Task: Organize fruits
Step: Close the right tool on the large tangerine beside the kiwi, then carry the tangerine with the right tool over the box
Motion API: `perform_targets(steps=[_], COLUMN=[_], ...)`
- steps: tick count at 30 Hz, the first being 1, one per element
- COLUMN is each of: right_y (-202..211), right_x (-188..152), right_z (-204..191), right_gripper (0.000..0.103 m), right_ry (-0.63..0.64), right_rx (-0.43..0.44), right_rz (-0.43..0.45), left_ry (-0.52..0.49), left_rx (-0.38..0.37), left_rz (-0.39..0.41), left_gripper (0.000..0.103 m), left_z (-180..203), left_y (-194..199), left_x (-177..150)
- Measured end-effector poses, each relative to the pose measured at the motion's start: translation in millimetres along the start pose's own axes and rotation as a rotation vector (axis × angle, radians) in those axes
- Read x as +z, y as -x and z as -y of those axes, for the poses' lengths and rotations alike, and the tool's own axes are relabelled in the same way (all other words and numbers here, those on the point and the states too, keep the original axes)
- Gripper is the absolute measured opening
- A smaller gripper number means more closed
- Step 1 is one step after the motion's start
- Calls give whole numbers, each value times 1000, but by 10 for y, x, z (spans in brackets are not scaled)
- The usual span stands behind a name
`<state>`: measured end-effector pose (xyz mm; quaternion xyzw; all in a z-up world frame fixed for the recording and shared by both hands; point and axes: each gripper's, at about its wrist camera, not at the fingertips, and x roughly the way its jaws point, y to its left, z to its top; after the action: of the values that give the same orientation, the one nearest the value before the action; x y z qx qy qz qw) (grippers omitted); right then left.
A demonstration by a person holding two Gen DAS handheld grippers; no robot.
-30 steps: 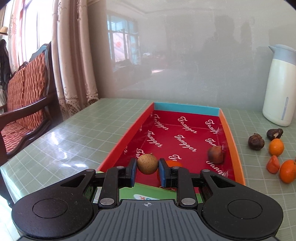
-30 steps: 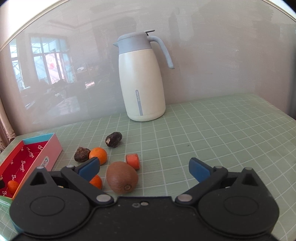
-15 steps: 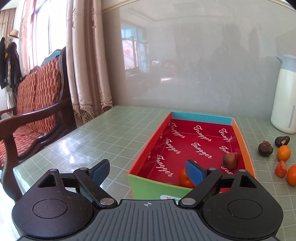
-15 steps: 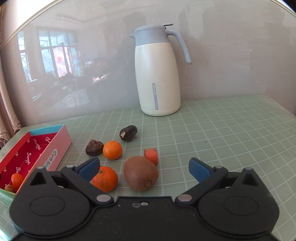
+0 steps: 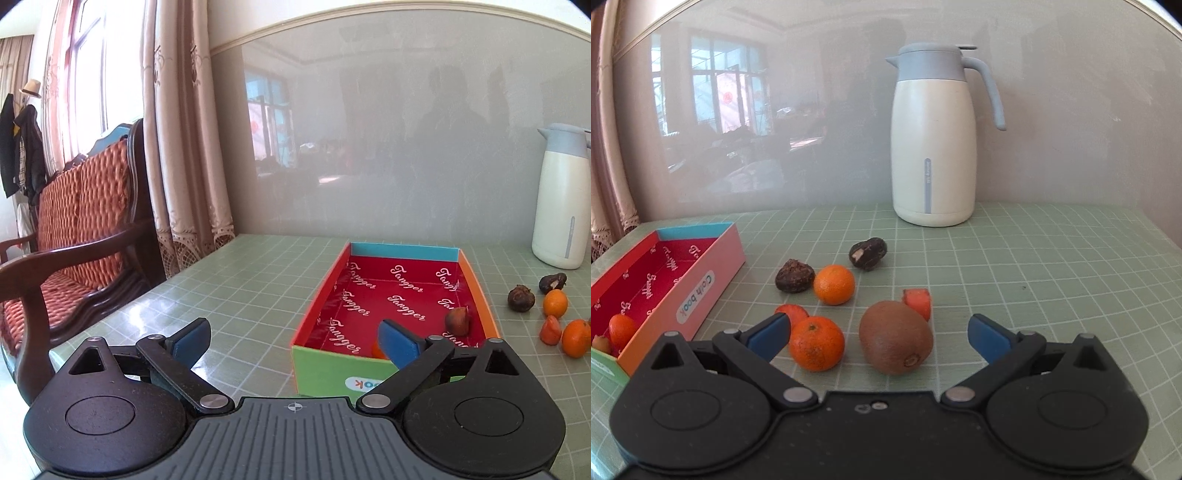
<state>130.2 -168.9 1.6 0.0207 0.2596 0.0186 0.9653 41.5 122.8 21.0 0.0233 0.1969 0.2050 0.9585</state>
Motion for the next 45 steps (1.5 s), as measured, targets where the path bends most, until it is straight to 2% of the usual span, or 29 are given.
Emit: perform_targets(steps=[2,4,5,7,10,12,16,18,20,24,26,28,37,41,45], right_y=[-12,-29,-36,-74,-102,-135,-196,-241,-297,-352,-412,-481,-405,-305,-220], right_x=[-12,-19,-18,-15,-11,-2,-2,0,-5,-3,-24,-52,-36,12,47], right_z=[-52,-104,-123,-173,-240,-265,-312,-308,-308,-324,-342,-313,-312,-368,-487], right_gripper=[98,88,79,77,77,68,61,51,47,45,44,43,42,42,42], right_ry=[22,39,40,41,52,46,45,35,20,16,25,-10,-20,0,22], right_rx=[18,47,68,98,98,116,118,117,112,89,67,82,103,130,209], right_rz=[0,-5,-9,-21,-19,-28,-44,-56,-73,-71,-98,-132,-102,-66,-40], left_ry=[9,14,14,16,28,35,53,69,83,105,106,106,113,124,144], left_rx=[-2,-3,0,8,17,32,60,70,77,88,90,94,105,119,129], left_rz=[-11,-15,-15,-15,-19,-15,-24,-36,-44,-48,-48,-48,-49,-55,-57], left_gripper=[98,98,98,98,98,98,99,99,99,99,99,99,99,99,99], left_z=[-30,-47,-57,-88,-154,-210,-339,-414,-469,-546,-562,-573,-587,-624,-677], left_y=[6,0,-7,-13,-19,-12,-39,-70,-94,-115,-120,-121,-127,-135,-138], left_x=[-21,-33,-34,-40,-51,-61,-91,-104,-115,-132,-138,-144,-142,-148,-152])
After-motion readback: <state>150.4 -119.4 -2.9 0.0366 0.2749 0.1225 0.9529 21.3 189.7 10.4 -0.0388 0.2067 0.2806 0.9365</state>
